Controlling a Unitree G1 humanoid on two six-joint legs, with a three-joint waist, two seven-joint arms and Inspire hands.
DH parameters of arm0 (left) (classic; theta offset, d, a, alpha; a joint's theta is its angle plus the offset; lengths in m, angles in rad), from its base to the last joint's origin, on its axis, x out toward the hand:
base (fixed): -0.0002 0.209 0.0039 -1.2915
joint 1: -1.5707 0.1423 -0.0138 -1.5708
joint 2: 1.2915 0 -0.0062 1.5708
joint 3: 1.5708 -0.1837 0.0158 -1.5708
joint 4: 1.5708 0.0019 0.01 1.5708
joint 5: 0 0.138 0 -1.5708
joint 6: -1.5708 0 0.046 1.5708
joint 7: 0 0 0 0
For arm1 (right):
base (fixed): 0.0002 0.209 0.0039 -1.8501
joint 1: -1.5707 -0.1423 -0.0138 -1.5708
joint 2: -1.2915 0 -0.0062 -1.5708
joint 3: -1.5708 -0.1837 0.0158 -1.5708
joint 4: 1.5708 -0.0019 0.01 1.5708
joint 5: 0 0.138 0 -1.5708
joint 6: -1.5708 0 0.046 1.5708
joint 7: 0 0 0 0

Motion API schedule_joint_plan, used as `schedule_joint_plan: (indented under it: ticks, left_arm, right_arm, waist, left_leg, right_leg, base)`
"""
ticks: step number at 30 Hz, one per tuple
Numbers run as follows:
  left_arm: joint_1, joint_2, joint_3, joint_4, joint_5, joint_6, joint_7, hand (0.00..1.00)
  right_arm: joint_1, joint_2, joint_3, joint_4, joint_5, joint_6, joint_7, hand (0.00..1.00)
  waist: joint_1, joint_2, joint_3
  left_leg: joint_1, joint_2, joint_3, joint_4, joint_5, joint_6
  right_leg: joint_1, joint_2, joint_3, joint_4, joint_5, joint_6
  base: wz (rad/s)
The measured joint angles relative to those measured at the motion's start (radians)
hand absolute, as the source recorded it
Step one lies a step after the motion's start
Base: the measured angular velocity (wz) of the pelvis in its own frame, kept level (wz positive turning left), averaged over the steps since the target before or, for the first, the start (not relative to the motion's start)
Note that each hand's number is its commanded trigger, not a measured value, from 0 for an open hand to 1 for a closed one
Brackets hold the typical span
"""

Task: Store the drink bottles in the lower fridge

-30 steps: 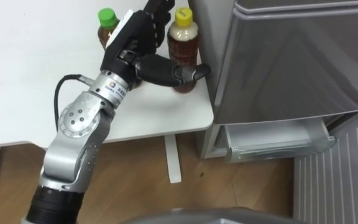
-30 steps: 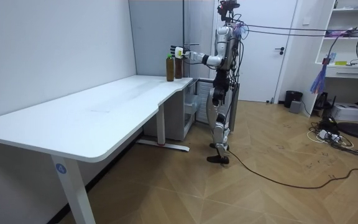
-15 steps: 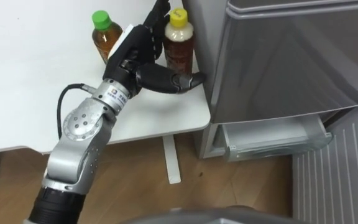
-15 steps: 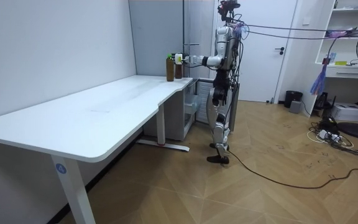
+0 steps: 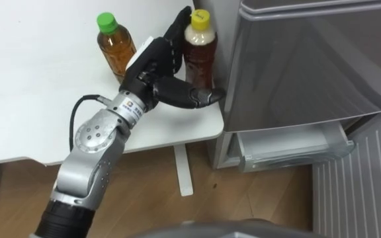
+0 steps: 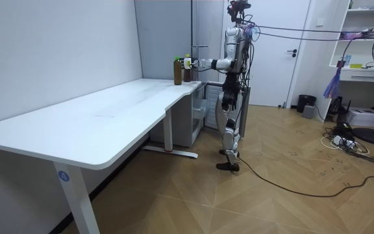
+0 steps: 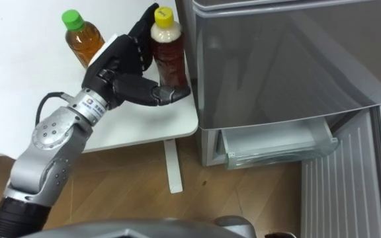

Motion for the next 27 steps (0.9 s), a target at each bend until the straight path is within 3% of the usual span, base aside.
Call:
schedule_joint_plan:
  ticks: [5,6,7,8,9,27]
  left_arm:
    - [0.000,-0.001,-0.006,0.000,0.000,0.000,-0.004,0.00]
    - [0.000,-0.001,-0.007,0.000,0.000,0.000,-0.004,0.09]
    - [0.000,-0.001,-0.006,0.000,0.000,0.000,-0.004,0.51]
    - [0.000,-0.003,-0.006,0.000,0.000,0.000,-0.003,0.56]
    - [0.000,-0.004,-0.006,0.000,0.000,0.000,-0.003,1.00]
    - [-0.009,-0.016,0.006,0.040,-0.034,0.005,0.022,1.00]
  right_arm:
    - [-0.001,0.002,0.000,0.000,0.000,0.000,-0.001,0.00]
    - [-0.001,0.002,0.000,0.000,0.001,0.000,-0.002,0.00]
    - [-0.001,0.002,0.000,0.000,0.001,0.000,-0.008,0.00]
    - [-0.001,0.002,0.000,0.000,0.001,0.000,-0.012,0.00]
    - [-0.001,0.002,0.000,0.000,0.001,0.000,-0.015,0.00]
    - [-0.008,0.004,0.020,0.000,0.000,0.000,-0.042,0.00]
  waist:
    - [-0.001,0.000,-0.0004]
    - [-0.001,0.000,-0.0004]
    - [-0.002,0.001,-0.0006]
    - [-0.003,0.001,-0.0008]
    - [-0.003,0.001,-0.0009]
    - [-0.023,0.009,0.0019]
  left_leg:
    - [0.003,0.000,0.005,0.000,0.000,0.000]
    - [0.003,0.000,0.005,0.000,0.000,0.000]
    - [0.003,0.000,0.006,-0.001,0.000,0.000]
    - [0.003,0.000,0.006,-0.001,0.000,0.000]
    - [0.003,0.000,0.006,-0.001,0.000,0.000]
    - [-0.002,0.000,0.006,-0.004,0.000,0.000]
  right_leg:
    - [-0.001,0.001,0.006,-0.002,0.000,0.000]
    - [-0.001,0.001,0.007,-0.002,0.000,0.000]
    - [-0.002,0.001,0.007,-0.002,0.000,0.000]
    - [-0.002,0.001,0.007,-0.002,0.000,0.000]
    - [-0.002,0.001,0.007,-0.002,0.000,0.000]
    - [-0.006,0.001,0.007,-0.003,0.000,0.000]
  base:
    - [-0.02]
    - [0.00]
    - [0.00]
    - [0.00]
    - [0.00]
    - [0.00]
